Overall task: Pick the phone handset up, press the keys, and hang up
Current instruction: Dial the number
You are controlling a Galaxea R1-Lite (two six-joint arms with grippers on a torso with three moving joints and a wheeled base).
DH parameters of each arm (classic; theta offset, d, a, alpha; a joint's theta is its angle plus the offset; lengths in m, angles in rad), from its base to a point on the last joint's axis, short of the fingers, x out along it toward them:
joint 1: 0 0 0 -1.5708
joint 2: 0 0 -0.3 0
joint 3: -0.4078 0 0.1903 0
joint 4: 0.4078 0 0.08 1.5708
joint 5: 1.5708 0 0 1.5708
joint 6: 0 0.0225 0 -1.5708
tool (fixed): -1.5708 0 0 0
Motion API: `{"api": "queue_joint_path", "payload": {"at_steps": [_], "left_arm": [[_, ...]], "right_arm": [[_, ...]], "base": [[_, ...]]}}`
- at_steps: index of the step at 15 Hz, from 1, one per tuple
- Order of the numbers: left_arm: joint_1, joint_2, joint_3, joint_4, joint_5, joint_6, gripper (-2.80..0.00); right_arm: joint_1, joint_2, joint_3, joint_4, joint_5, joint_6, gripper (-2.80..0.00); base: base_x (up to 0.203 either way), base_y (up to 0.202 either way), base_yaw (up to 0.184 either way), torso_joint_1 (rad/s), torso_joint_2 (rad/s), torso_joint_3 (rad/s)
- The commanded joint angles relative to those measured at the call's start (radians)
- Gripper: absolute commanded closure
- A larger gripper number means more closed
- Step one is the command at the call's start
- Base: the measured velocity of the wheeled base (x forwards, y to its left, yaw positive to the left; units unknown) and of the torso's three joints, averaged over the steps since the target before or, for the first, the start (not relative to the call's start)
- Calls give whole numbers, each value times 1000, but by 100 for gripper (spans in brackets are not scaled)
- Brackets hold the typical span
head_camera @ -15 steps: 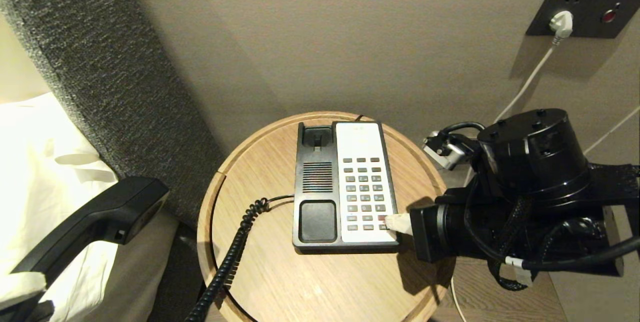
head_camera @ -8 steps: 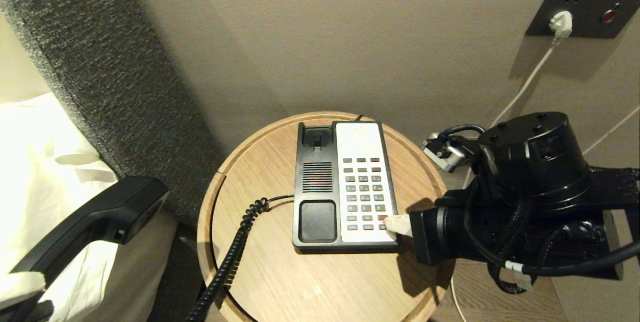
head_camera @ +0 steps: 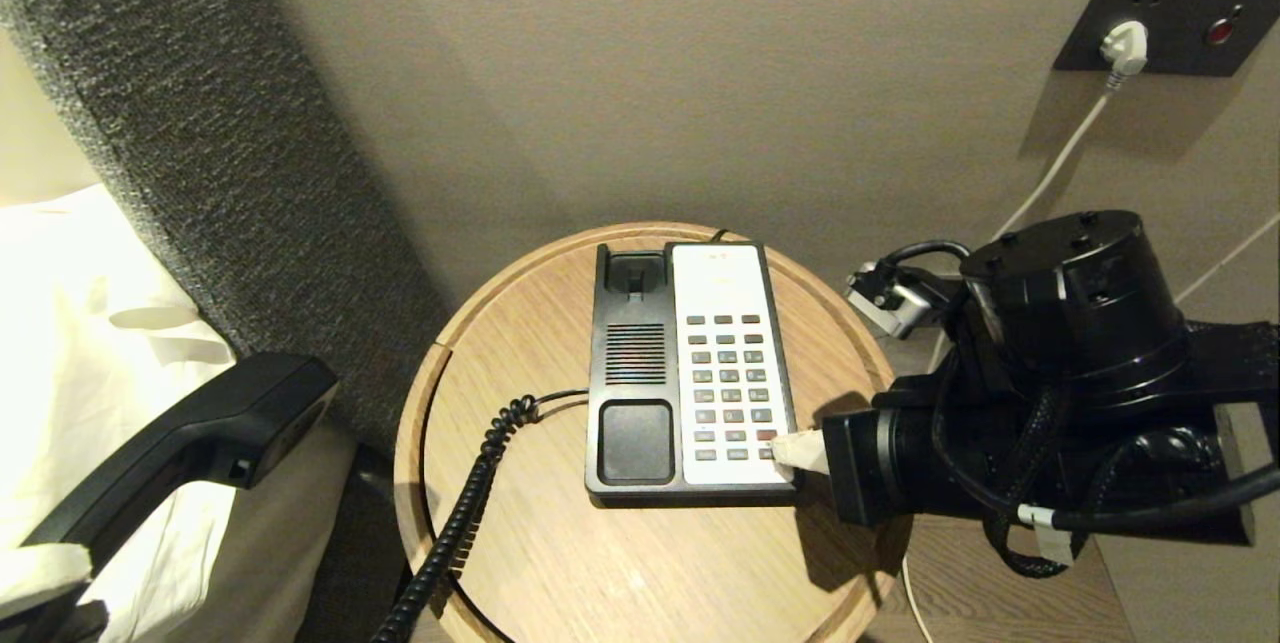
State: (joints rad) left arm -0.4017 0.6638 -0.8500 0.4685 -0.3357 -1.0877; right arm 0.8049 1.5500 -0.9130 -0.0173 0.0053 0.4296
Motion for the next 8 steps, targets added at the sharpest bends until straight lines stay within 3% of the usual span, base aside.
{"api": "queue_joint_path", "payload": {"at_steps": [1, 8], "left_arm": [[0, -1, 1, 2, -2, -7, 0], [0, -4, 0, 2, -2, -6, 0]], "right_arm": [[2, -10, -4, -7, 15, 9, 0], [7, -1, 8, -6, 18, 8, 0]], "base": [[0, 0, 0, 0, 0, 0], [0, 0, 0, 0, 0, 0]]}}
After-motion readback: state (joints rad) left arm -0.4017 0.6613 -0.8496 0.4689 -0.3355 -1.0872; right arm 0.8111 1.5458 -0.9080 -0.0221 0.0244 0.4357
